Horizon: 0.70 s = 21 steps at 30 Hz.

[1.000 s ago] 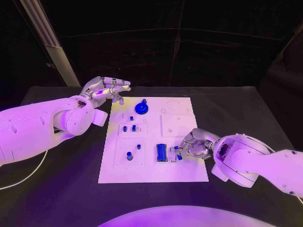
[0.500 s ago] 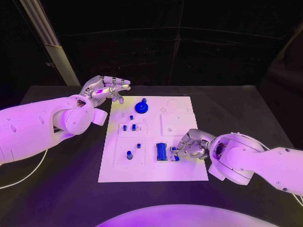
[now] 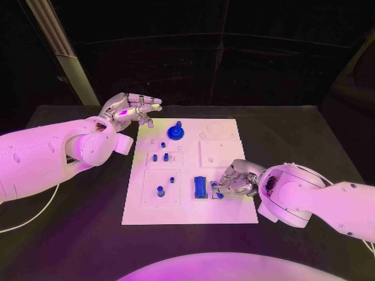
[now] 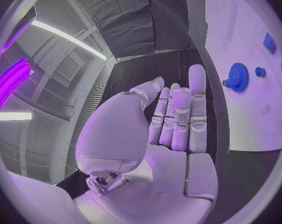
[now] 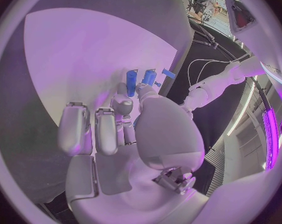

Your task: Assemble the parts on the task board

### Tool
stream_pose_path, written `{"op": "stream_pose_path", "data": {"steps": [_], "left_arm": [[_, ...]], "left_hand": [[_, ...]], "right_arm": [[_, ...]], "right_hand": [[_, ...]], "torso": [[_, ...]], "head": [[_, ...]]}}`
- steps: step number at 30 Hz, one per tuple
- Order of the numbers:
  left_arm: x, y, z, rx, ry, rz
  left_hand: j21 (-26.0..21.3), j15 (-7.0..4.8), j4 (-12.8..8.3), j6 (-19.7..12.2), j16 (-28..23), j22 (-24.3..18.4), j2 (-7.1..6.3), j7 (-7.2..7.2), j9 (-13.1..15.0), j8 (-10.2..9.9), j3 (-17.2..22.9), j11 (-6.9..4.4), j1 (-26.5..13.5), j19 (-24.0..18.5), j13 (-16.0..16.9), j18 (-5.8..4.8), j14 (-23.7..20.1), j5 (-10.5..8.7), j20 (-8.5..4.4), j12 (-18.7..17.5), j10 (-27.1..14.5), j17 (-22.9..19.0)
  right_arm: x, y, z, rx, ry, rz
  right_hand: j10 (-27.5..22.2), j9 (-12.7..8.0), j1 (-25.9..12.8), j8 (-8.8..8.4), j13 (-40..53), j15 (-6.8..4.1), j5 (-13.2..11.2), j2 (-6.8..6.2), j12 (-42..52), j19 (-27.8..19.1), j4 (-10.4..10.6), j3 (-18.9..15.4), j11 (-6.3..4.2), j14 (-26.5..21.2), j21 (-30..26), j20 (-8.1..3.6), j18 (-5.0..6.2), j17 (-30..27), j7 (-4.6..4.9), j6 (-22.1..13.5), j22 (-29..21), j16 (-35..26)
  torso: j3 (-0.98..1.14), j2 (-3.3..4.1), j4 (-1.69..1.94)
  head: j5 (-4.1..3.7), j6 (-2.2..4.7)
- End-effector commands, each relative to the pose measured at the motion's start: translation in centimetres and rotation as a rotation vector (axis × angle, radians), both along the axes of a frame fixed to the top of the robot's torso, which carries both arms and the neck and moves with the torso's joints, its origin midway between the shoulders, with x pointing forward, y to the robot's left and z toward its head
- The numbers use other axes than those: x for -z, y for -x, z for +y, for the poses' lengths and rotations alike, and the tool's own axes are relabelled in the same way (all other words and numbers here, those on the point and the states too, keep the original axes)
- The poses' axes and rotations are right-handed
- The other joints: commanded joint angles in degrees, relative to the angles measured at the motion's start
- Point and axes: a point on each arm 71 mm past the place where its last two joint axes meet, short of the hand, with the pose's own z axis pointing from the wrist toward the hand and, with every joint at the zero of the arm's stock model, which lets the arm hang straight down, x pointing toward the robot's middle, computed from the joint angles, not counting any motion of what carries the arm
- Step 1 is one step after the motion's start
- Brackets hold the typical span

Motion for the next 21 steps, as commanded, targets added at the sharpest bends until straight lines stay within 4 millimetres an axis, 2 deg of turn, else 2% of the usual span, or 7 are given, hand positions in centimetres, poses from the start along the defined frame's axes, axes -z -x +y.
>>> {"op": "stream_pose_path", "data": {"steps": [1,6,7,10,13,18,21], "left_arm": [[-0.14,0.03,-0.07,0.007,0.007,-0.002],[-0.14,0.03,-0.07,0.007,0.007,-0.002],[-0.14,0.03,-0.07,0.007,0.007,-0.002],[-0.14,0.03,-0.08,0.008,0.007,-0.002],[-0.14,0.02,-0.08,0.007,0.007,-0.002],[-0.14,0.02,-0.08,0.008,0.007,-0.002],[-0.14,0.02,-0.07,0.008,0.007,-0.002]], "left_hand": [[-0.4,0.13,0.1,-0.16,0.0,-0.08,0.47,0.38,-0.03,0.31,-0.31,-0.05,0.06,-0.06,-0.08,0.82,-0.32,0.34,0.14,0.08,-0.25,-0.06],[-0.43,0.13,0.11,-0.16,0.03,-0.11,0.49,0.38,-0.03,0.33,-0.33,-0.06,0.07,-0.04,-0.09,0.82,-0.32,0.34,0.14,0.16,-0.27,-0.08],[-0.43,0.13,0.11,-0.16,0.03,-0.11,0.49,0.38,-0.03,0.33,-0.33,-0.06,0.07,-0.04,-0.09,0.82,-0.32,0.34,0.14,0.16,-0.27,-0.08],[-0.43,0.13,0.11,-0.16,0.03,-0.11,0.49,0.38,-0.03,0.33,-0.33,-0.06,0.07,-0.04,-0.09,0.82,-0.32,0.34,0.14,0.16,-0.27,-0.08],[-0.43,0.13,0.11,-0.16,0.03,-0.11,0.49,0.38,-0.03,0.33,-0.33,-0.06,0.07,-0.04,-0.09,0.82,-0.32,0.34,0.14,0.16,-0.27,-0.08],[-0.43,0.13,0.11,-0.16,0.03,-0.11,0.49,0.38,-0.03,0.33,-0.33,-0.06,0.07,-0.04,-0.09,0.82,-0.32,0.34,0.14,0.16,-0.27,-0.08],[-0.43,0.13,0.11,-0.16,0.03,-0.11,0.49,0.38,-0.03,0.33,-0.33,-0.06,0.07,-0.04,-0.09,0.82,-0.32,0.34,0.14,0.16,-0.27,-0.08]], "right_arm": [[0.02,-0.08,-0.06,-0.006,0.029,-0.013],[-0.05,-0.11,0.09,-0.012,0.023,-0.024],[-0.07,-0.12,0.13,-0.015,0.021,-0.027],[-0.11,-0.12,0.26,-0.025,0.02,-0.035],[-0.13,-0.1,0.34,-0.032,0.02,-0.036],[-0.14,-0.01,0.49,-0.048,0.021,-0.033],[-0.15,0.05,0.55,-0.057,0.021,-0.032]], "right_hand": [[0.5,0.13,-0.79,0.21,0.12,-0.4,-0.8,-0.06,0.25,0.1,0.49,-0.06,-0.1,3.4,0.09,-0.17,-0.8,1.56,0.18,0.17,0.05,0.25],[0.86,0.46,-2.08,0.51,0.61,-0.42,-1.99,0.18,0.84,0.19,1.35,-0.89,-0.12,3.44,0.2,-0.2,-0.84,1.72,0.14,0.36,0.27,0.34],[0.97,0.55,-2.92,0.59,0.73,-0.39,-3.09,0.25,1.0,0.21,1.68,-1.4,-0.09,3.45,0.23,-0.19,-0.86,1.76,0.16,0.45,0.33,0.36],[1.32,0.88,-6.47,0.85,1.18,-0.39,-11.73,0.96,1.52,0.3,1.95,-3.82,-0.14,3.48,0.33,-0.17,-0.9,1.93,0.05,0.63,0.54,0.46],[1.59,1.22,-8.33,1.07,1.73,-0.51,-16.28,1.69,2.12,0.42,2.0,-5.78,-0.23,3.53,0.5,-0.24,-0.94,2.13,-0.07,0.66,0.86,0.59],[2.07,1.43,-8.68,1.31,2.66,-0.58,-16.75,2.38,3.27,0.61,2.01,-6.42,-0.35,3.61,0.79,-0.27,-1.04,2.53,-0.23,0.94,1.4,0.86],[2.86,1.65,-8.44,1.57,4.06,-0.73,-15.83,3.27,5.03,0.78,1.88,-6.69,-0.55,3.69,1.04,-0.35,-1.11,2.89,-0.47,1.42,1.83,1.12]], "torso": [[0.02,0.03,-0.06],[0.01,0.02,-0.02],[0.01,0.02,-0.02],[0.0,-0.03,-0.02],[0.0,-0.01,-0.03],[0.03,-0.02,-0.07],[0.03,-0.01,-0.06]], "head": [[-0.01,0.06],[-0.04,0.02],[-0.06,0.0],[-0.1,-0.04],[-0.1,0.0],[-0.15,-0.05],[-0.16,-0.07]]}}
